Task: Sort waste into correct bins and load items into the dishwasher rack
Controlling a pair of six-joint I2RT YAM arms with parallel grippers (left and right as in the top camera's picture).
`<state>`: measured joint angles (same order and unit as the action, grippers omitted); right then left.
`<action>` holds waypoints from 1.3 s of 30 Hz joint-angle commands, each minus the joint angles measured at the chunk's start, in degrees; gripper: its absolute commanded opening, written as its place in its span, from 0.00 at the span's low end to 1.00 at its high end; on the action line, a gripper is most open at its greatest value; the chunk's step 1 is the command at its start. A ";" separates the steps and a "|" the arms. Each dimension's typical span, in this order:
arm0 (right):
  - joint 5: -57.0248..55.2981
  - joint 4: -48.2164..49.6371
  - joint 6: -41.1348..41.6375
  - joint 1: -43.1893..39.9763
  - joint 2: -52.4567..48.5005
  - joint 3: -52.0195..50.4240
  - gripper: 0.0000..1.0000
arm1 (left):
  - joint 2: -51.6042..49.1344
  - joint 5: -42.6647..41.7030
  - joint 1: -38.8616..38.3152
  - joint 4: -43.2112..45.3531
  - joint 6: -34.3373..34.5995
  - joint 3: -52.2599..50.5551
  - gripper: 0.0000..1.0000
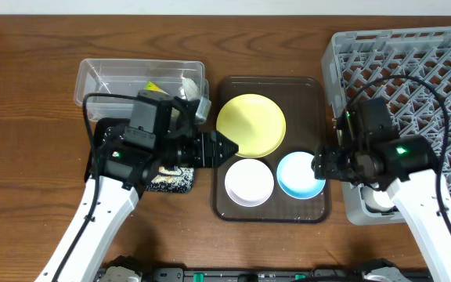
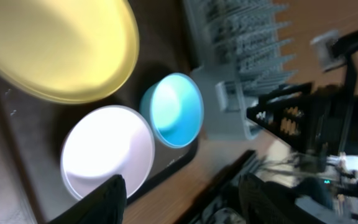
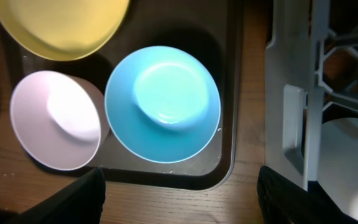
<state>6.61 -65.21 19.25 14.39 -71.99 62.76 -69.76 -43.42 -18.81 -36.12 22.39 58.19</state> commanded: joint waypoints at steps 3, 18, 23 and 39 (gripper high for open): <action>-0.13 0.70 1.09 0.70 -0.55 0.09 0.79 | 0.02 13.84 -4.17 -4.42 -2.05 0.85 0.61; -0.39 3.19 2.43 0.70 -3.85 -2.21 0.52 | -0.81 32.02 -10.14 -7.85 -1.68 3.80 0.61; -6.86 4.55 6.32 0.70 -7.93 -4.83 0.57 | 5.38 36.15 -2.27 -12.07 -1.60 6.43 0.68; -6.12 9.31 6.05 1.77 -12.31 -4.83 0.99 | 9.90 36.63 5.51 -20.83 -1.79 6.27 0.87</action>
<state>0.62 -56.01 24.84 15.31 -84.05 57.98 -59.83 -7.49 -13.58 -56.71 20.93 63.99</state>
